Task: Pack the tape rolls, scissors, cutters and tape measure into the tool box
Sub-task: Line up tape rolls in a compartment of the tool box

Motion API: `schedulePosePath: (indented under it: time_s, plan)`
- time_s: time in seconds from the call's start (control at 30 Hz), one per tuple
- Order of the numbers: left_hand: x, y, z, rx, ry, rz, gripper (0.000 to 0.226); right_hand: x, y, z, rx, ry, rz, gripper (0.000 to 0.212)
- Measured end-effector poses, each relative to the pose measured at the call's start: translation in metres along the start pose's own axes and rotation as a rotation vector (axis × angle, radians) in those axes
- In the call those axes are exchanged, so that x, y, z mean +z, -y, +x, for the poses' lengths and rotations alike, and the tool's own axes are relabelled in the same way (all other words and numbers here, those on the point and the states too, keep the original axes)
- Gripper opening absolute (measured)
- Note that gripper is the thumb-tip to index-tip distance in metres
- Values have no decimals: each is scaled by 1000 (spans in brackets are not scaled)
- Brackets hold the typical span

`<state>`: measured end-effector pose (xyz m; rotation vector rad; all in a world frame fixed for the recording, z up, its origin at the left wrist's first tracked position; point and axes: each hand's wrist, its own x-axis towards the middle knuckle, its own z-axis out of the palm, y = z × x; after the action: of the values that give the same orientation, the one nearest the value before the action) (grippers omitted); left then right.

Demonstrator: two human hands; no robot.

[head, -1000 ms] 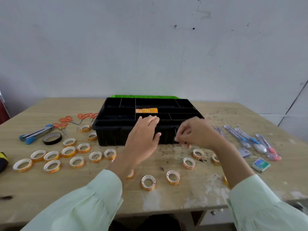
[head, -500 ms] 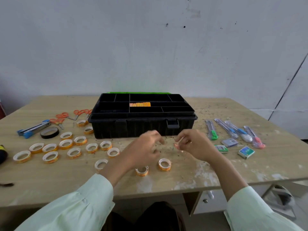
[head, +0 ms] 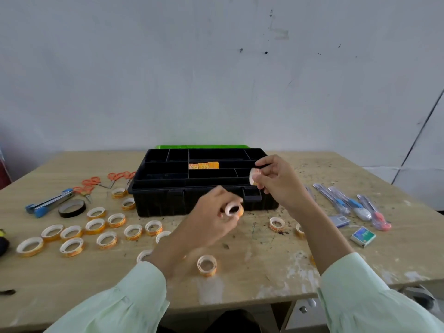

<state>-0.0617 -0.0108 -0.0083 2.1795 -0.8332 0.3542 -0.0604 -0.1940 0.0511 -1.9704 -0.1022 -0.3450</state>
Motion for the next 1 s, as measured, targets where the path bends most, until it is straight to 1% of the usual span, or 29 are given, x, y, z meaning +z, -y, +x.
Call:
schedulePosePath:
  time_s: [0.1,0.2,0.27,0.37,0.47,0.57,0.7,0.8,0.87,0.9,0.97,1.0]
  plan:
    - [-19,2,31,-4,-199,-85,26,10,9,28,-34,-46,-19,26]
    - [-34,13,64,-33,-338,-86,26,22,11,62,-74,-35,-112,17]
    - [-39,23,80,-78,-388,-70,26,32,10,80,-87,-27,-193,15]
    - [-44,38,93,-128,-431,-60,26,45,7,99,-76,0,-342,15]
    - [-48,52,98,-141,-448,-46,25,53,3,112,-32,63,-404,14]
    - [-51,62,99,-154,-458,-51,25,57,3,118,-22,143,-436,14]
    - [-52,68,100,-160,-452,-61,25,58,3,122,-44,197,-446,3]
    - [-49,66,104,-154,-423,-79,27,56,2,124,-31,226,-458,11]
    - [-45,64,107,-147,-403,-84,30,55,0,125,-43,172,-421,13]
    - [-43,62,109,-150,-393,-89,33,56,-1,125,-43,113,-345,13]
    - [-39,58,113,-165,-377,-124,36,54,1,123,-15,15,-94,11]
    - [-36,55,115,-170,-370,-150,36,53,3,121,-8,11,2,12]
